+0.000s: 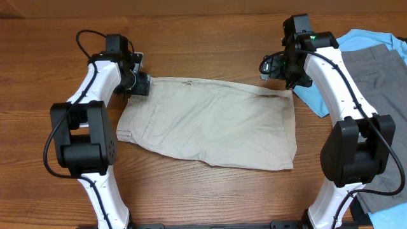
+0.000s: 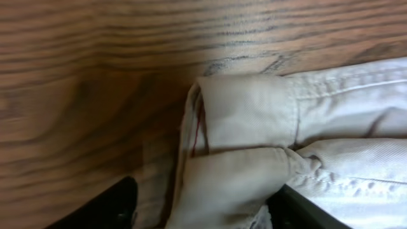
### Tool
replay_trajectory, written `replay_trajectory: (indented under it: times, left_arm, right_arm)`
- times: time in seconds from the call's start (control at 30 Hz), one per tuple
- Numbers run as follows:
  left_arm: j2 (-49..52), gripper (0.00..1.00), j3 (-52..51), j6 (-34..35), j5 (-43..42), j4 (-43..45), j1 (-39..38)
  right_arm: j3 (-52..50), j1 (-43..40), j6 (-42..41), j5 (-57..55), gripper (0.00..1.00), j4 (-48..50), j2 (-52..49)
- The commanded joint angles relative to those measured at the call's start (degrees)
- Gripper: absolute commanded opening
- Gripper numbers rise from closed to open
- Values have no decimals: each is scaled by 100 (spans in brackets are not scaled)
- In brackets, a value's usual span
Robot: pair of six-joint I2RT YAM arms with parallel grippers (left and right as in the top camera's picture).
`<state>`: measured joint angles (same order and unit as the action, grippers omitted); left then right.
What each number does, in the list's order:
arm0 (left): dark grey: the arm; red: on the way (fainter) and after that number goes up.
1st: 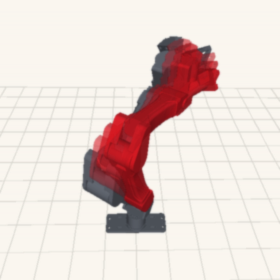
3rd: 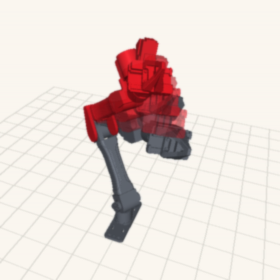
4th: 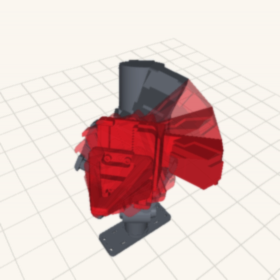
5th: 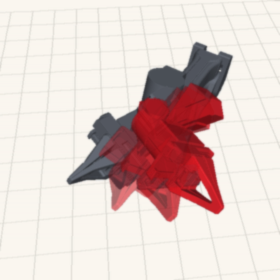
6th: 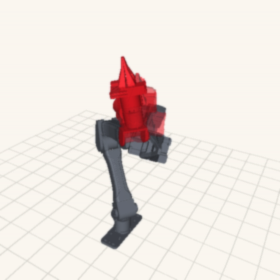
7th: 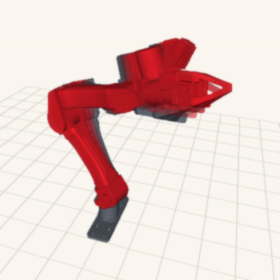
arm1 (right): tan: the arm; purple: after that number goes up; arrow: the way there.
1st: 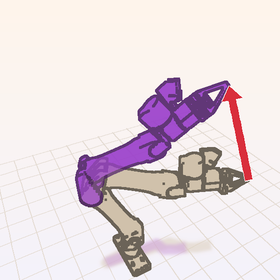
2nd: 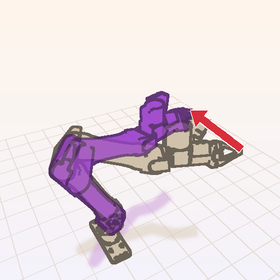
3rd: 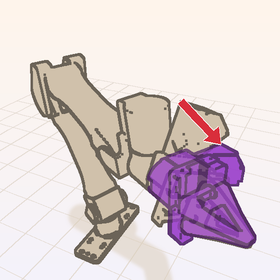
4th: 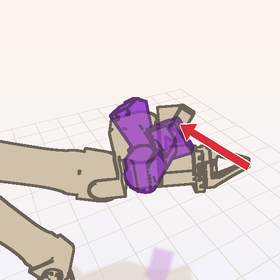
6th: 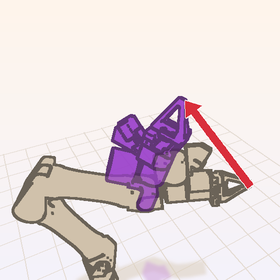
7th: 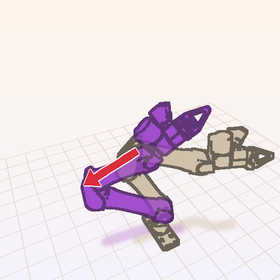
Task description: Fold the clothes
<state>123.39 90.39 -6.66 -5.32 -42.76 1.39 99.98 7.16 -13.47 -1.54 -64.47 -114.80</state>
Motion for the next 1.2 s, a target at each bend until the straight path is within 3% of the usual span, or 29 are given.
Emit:
replay_trajectory:
  times: [0.0, 0.27, 0.37, 0.4, 0.7, 0.83, 1.17]
  left_arm:
    - [98, 58, -26, -149, -50, 96, 9]
    - [-61, 36, 26, 160, -72, 229, 9]
    - [-70, 14, 55, 306, -72, 229, 9]
    - [-74, 11, 55, 382, -70, 227, 9]
    - [-560, 7, 157, 822, -46, 195, -4]
    - [-999, 12, 162, 988, -57, 151, -111]
    - [-988, 9, -2, 1320, -68, -649, -673]
  right_arm:
    - [22, -7, -7, -33, 100, 17, 177]
    - [22, -7, -7, -33, 100, 17, 177]
    - [22, -7, -7, -33, 100, 17, 177]
    - [22, -7, -7, -33, 100, 17, 177]
    - [22, -7, -7, -33, 100, 17, 177]
    - [22, -7, -7, -33, 100, 17, 177]
    - [22, -7, -7, -33, 100, 17, 177]
